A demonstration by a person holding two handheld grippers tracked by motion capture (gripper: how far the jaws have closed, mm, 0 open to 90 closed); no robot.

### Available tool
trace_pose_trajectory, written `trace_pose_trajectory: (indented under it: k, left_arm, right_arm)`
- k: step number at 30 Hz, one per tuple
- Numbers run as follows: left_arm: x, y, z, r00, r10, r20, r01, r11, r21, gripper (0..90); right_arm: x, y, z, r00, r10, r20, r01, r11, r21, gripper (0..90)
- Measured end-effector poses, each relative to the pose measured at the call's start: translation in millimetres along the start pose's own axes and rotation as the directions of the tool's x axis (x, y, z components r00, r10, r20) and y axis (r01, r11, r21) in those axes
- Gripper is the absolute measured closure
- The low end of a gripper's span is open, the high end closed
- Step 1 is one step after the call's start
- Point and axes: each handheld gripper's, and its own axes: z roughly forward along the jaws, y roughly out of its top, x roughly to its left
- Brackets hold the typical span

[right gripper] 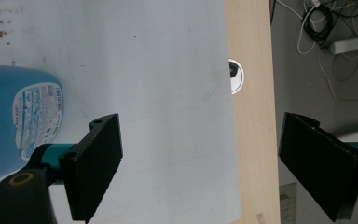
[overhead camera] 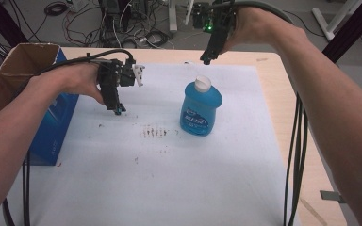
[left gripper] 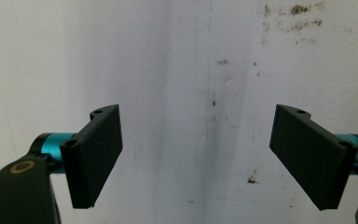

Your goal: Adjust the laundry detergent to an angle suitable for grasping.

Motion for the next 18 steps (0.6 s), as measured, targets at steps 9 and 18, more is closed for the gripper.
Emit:
trace_pose_trajectory:
  k: [9, 18]
  left_arm:
    - [0.4, -0.5, -3.4, 0.9997, -0.012, -0.019, 0.012, 0.9998, 0.013, 17.0]
    - [-3.0, 2.7, -4.7, 0.9998, 0.014, -0.016, -0.014, 0.9997, 0.018, 17.0]
  right_arm:
    - [3.5, -6.1, -11.0, 0.9995, -0.005, 0.032, 0.005, 1.000, 0.000, 13.1]
    - [5.6, -2.7, -8.1, 0.9995, -0.008, 0.031, 0.008, 1.000, 0.015, 13.1]
